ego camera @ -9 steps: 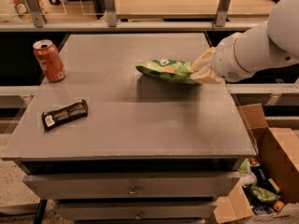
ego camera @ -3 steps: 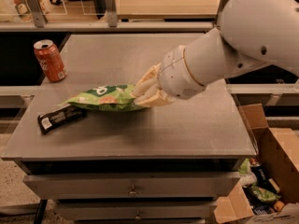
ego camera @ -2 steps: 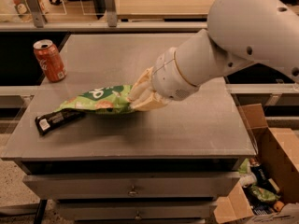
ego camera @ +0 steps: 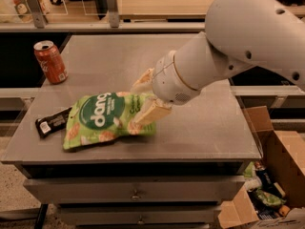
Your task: Move green rice chip bag near rxbar chocolate
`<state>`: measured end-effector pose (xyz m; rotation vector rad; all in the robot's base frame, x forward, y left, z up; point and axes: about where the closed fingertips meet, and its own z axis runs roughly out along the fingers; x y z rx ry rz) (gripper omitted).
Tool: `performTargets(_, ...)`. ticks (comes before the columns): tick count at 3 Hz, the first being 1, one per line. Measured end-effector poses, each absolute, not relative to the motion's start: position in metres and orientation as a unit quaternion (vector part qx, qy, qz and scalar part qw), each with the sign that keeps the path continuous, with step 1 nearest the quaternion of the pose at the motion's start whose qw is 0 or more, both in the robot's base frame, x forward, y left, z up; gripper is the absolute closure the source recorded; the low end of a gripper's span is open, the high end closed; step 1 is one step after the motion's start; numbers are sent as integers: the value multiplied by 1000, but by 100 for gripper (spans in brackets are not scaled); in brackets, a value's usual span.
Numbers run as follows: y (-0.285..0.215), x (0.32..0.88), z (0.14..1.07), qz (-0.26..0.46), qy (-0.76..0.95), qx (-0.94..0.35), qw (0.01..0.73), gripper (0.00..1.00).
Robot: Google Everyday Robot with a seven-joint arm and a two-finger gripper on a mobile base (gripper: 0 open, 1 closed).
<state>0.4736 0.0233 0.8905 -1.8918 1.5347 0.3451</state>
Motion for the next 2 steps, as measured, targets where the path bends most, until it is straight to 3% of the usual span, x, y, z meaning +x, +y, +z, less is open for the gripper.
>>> performTargets(1,25,473,891,132,587,-726,334,0)
performTargets(2,25,473,891,132,587,-726,334,0)
